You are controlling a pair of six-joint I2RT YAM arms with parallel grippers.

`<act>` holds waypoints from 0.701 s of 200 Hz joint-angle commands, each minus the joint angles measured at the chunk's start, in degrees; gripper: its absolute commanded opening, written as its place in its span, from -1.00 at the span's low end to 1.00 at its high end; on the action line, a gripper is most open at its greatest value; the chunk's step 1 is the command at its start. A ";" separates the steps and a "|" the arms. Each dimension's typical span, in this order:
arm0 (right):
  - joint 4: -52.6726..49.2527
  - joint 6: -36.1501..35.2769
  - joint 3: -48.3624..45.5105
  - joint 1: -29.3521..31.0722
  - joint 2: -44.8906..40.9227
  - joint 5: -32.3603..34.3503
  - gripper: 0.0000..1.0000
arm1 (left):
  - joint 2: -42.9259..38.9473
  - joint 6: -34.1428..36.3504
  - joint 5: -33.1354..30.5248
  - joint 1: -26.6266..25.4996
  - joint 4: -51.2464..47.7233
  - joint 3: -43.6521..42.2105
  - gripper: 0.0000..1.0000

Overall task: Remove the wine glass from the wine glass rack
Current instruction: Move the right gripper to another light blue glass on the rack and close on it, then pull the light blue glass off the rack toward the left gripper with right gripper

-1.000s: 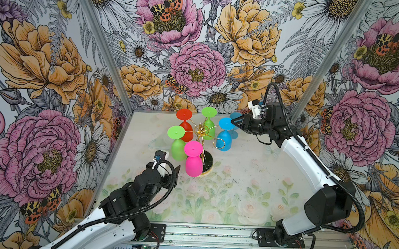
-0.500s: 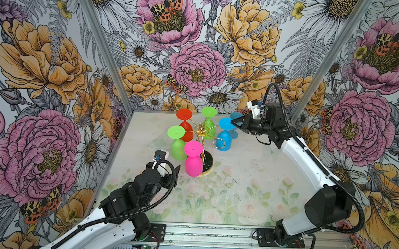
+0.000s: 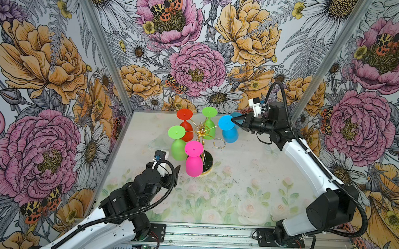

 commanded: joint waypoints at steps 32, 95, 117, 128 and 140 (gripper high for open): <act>4.09 2.07 -0.53 0.75 -1.63 -2.68 -1.00 | -0.71 0.73 1.15 0.59 1.35 0.56 0.65; 5.51 2.29 -0.19 2.05 -0.10 -5.54 -1.00 | -0.84 0.66 1.24 0.58 1.34 0.57 0.65; 5.63 2.25 0.20 2.65 0.30 -6.07 -1.00 | -0.96 0.70 1.24 0.58 1.32 0.58 0.65; 5.61 2.15 0.34 2.93 0.50 -6.26 -1.00 | -0.94 0.71 1.24 0.53 1.33 0.58 0.65; 5.58 2.09 0.51 3.17 0.73 -6.49 -1.00 | -0.93 0.71 1.31 0.58 1.32 0.56 0.65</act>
